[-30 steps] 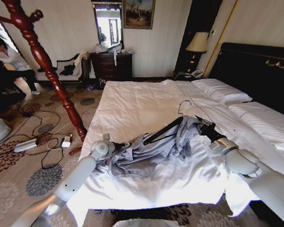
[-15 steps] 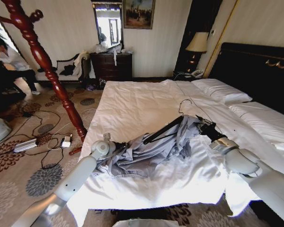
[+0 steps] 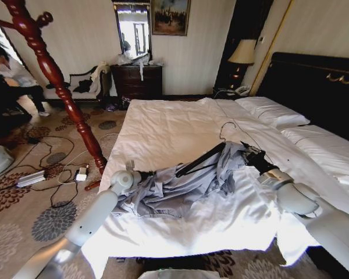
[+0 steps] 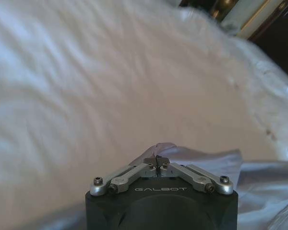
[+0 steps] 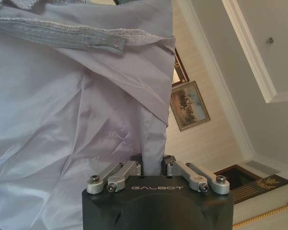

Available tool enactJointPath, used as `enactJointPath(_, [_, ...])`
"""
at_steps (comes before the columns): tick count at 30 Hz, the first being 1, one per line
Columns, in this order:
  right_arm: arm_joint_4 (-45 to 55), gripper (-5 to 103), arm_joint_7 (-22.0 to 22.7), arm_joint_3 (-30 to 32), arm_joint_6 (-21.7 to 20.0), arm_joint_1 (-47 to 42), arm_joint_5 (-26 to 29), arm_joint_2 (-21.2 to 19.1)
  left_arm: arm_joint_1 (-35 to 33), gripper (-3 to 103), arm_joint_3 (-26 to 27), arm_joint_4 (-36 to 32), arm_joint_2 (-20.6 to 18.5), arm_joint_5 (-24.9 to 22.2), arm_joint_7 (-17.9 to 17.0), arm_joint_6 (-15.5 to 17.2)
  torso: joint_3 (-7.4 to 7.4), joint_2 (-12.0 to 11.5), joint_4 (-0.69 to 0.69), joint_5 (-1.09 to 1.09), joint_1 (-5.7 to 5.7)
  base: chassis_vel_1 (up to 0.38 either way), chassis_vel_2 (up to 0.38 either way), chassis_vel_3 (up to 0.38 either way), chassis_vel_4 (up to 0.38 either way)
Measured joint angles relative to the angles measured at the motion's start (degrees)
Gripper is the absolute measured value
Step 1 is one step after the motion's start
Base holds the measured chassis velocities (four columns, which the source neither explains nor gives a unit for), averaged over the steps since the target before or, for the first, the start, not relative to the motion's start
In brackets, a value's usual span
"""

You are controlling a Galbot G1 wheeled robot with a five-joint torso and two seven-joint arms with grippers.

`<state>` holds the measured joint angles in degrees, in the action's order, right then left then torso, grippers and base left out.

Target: Pick up the clothes from the bed and hang them on the clothes hanger.

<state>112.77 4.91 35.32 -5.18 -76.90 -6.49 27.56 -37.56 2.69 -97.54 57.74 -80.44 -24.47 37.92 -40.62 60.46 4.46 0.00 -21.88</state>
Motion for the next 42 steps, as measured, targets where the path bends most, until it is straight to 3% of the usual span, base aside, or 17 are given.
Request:
enactJointPath(6, [-0.8, 18, 0.5, -0.7, -0.6, 1.8, 3.7, -0.8, 3.5, 0, 2.3, -4.7, -4.6, -1.8, -0.7, -0.5, 0.00, 0.0, 0.00, -0.02, 0.00, 0.000, 0.000, 0.000, 0.000])
enactJointPath(14, [1.3, 18, 2.0, -0.7, -4.0, 4.2, 11.3, -1.8, 13.7, 0, 5.7, -10.5, -16.8, -6.6, 0.7, -0.6, 0.00, 0.0, -0.01, 0.00, 0.00, 0.000, 0.000, 0.000, 0.000])
enactJointPath(17, [1.8, 18, 2.8, 0.0, -5.0, 4.1, 13.9, -2.0, 10.4, 0, 6.5, -17.8, -21.9, -4.3, 1.1, -0.3, 0.01, 0.0, 0.02, 0.01, 0.00, 0.000, 0.000, 0.000, 0.000])
enactJointPath(18, [1.8, 18, 2.8, 0.0, -5.0, 4.1, 13.9, -2.0, 10.4, 0, 6.5, -17.8, -21.9, -4.3, 1.1, -0.3, 0.01, 0.0, 0.02, 0.01, 0.00, 0.000, 0.000, 0.000, 0.000])
enactJointPath(20, [1.6, 18, 3.2, 0.3, -5.4, 4.0, 15.0, -2.0, 3.6, 0, 8.5, -25.5, -24.2, -1.2, 0.5, 0.0, 0.00, 0.0, 0.00, -0.02, -0.01, 0.000, 0.000, 0.000, 0.000])
enactJointPath(22, [1.5, 18, 3.6, 0.4, -5.7, 4.0, 15.9, -2.1, -7.8, 0, 12.9, -34.8, -24.9, 1.5, -1.5, 0.5, 0.01, 0.0, 0.01, 0.00, 0.00, 0.000, 0.000, 0.000, 0.000])
enactJointPath(23, [1.5, 18, 3.6, 0.4, -5.7, 4.0, 15.9, -2.1, -7.8, 0, 12.9, -34.8, -24.9, 1.5, -1.5, 0.5, 0.01, 0.0, 0.01, 0.00, 0.00, 0.000, 0.000, 0.000, 0.000])
enactJointPath(25, [1.4, 18, 3.7, 0.2, -6.0, 3.7, 16.2, -2.2, -23.5, 0, 16.4, -41.6, -24.6, 7.4, -2.6, 1.6, 0.01, 0.0, 0.01, -0.01, 0.01, 0.000, 0.000, 0.000, 0.000])
enactJointPath(26, [1.2, 18, 3.7, 0.0, -6.0, 3.6, 16.1, -2.3, -30.2, 0, 17.1, -43.3, -24.2, 10.9, -2.5, 1.9, 0.01, 0.0, -0.01, -0.02, 0.01, 0.000, 0.000, 0.000, 0.000])
enactJointPath(27, [1.2, 18, 3.7, 0.0, -6.0, 3.6, 16.1, -2.3, -30.2, 0, 17.1, -43.3, -24.2, 10.9, -2.5, 1.9, 0.01, 0.0, -0.01, -0.02, 0.01, 0.000, 0.000, 0.000, 0.000])
enactJointPath(30, [0.9, 18, 3.7, -0.5, -6.0, 3.0, 15.7, -2.3, -47.8, 0, 17.1, -44.8, -22.5, 20.8, -1.4, 2.0, 0.02, 0.0, -0.03, 0.00, 0.02, 0.000, 0.000, 0.000, 0.000])
enactJointPath(31, [0.9, 18, 3.7, -0.5, -6.0, 3.0, 15.7, -2.3, -47.8, 0, 17.1, -44.8, -22.5, 20.8, -1.4, 2.0, 0.02, 0.0, -0.03, 0.00, 0.02, 0.000, 0.000, 0.000, 0.000])
enactJointPath(34, [1.4, 18, 3.6, -1.0, -6.0, 2.5, 15.1, -2.1, -56.2, 0, 14.9, -44.4, -20.6, 22.0, -2.1, 1.9, 0.01, 0.0, -0.01, 0.00, 0.02, 0.000, 0.000, 0.000, 0.000])
enactJointPath(36, [1.5, 18, 3.6, -1.1, -5.9, 2.3, 14.9, -2.1, -56.6, 0, 13.9, -44.0, -20.2, 22.4, -2.2, 1.9, 0.01, 0.0, -0.01, 0.00, 0.02, 0.000, 0.000, 0.000, 0.000])
enactJointPath(40, [1.9, 18, 3.5, -1.3, -5.7, 1.5, 13.9, -1.9, -54.2, -3, 10.0, -40.8, -18.5, 28.7, -1.2, 1.7, 0.00, 0.0, 0.03, 0.00, 0.00, 0.000, 0.000, 0.000, 0.000])
enactJointPath(42, [2.1, 18, 3.4, -1.3, -5.7, 1.4, 13.9, -1.9, -53.3, -3, 9.7, -40.3, -18.2, 29.4, -0.9, 1.5, 0.00, 0.0, 0.01, 0.00, 0.00, 0.000, 0.000, 0.000, 0.000])
